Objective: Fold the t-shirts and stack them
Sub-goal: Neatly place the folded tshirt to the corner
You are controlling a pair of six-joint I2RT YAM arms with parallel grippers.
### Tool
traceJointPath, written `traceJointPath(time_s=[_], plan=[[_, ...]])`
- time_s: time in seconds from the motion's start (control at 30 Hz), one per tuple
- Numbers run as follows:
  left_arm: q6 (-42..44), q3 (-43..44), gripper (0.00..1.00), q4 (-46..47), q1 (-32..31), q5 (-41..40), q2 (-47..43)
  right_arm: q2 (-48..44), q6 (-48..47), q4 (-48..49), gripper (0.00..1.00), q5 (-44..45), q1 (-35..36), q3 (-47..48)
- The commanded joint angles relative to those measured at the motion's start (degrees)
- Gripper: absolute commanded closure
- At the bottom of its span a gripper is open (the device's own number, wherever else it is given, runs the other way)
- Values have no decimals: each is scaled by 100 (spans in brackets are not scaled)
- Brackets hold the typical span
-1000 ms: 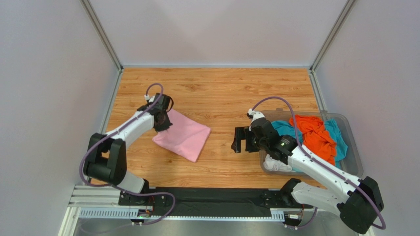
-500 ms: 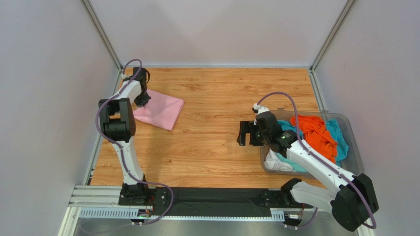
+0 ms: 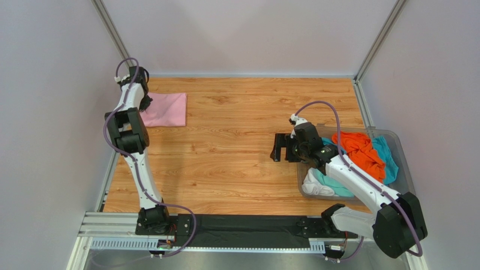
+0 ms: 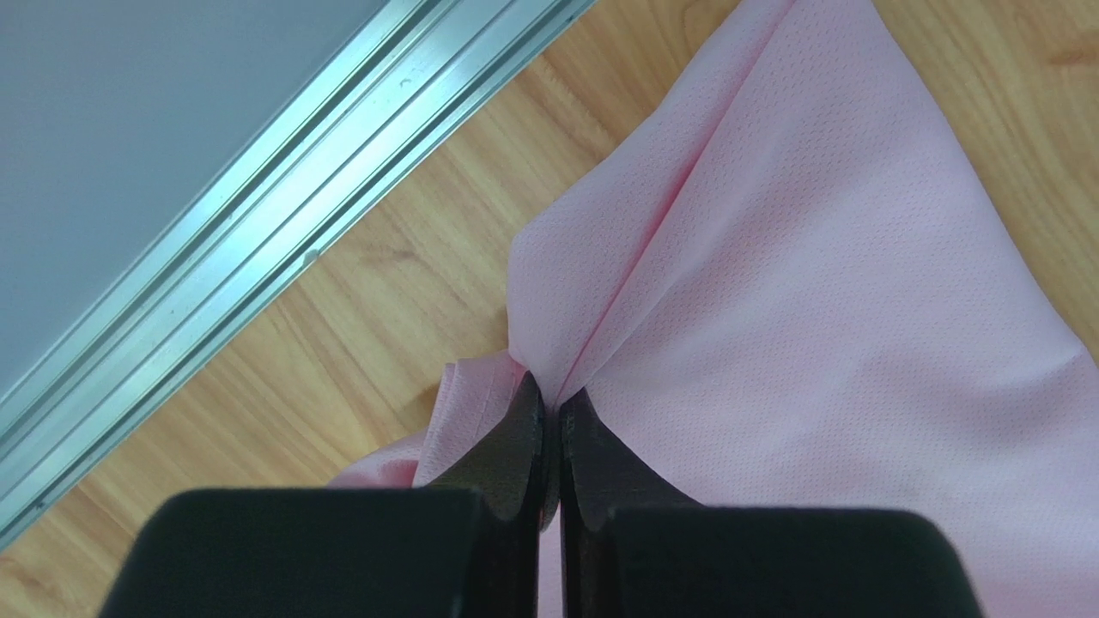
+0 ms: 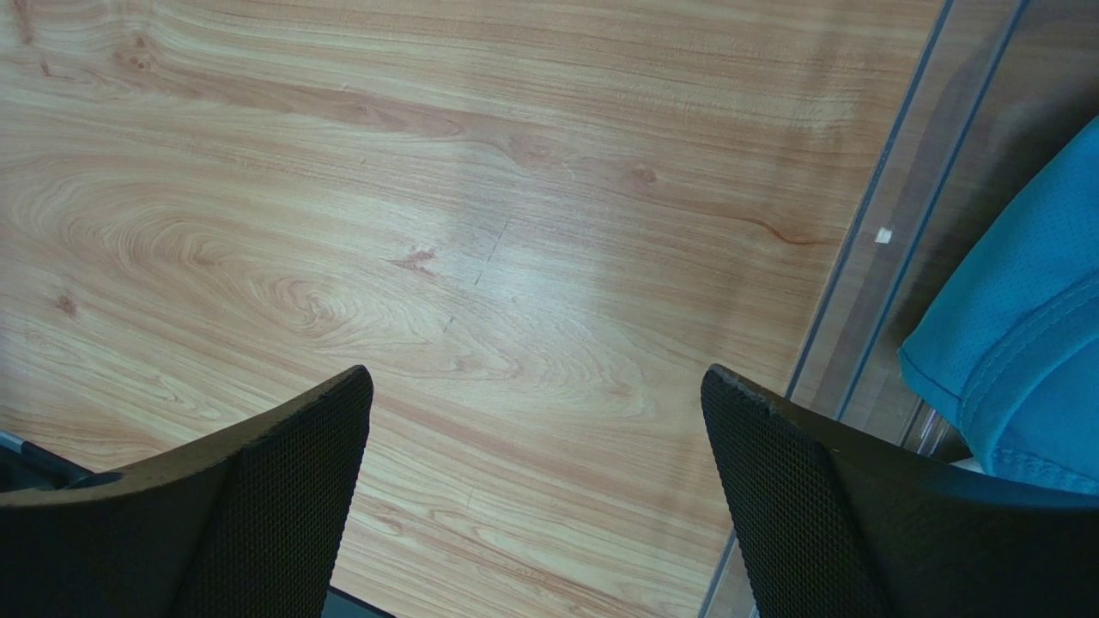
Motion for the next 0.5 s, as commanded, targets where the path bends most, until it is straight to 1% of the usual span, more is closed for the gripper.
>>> traceJointPath(time_s=[0.0,0.17,0.3,0.47], plan=[[-102,381,100,-85,-23,-193,199,110,-160,-20,0,94,-157,155],[-199,724,100,-156,65,-158,367,198,-134,7,0,85,-201,164],[-330,760,100,-244,74,-421,350,181,-125,-2,0,85,-228,146],[-181,996,100,-243,109,-307,411,154,-99,-2,0,76,-245,138]])
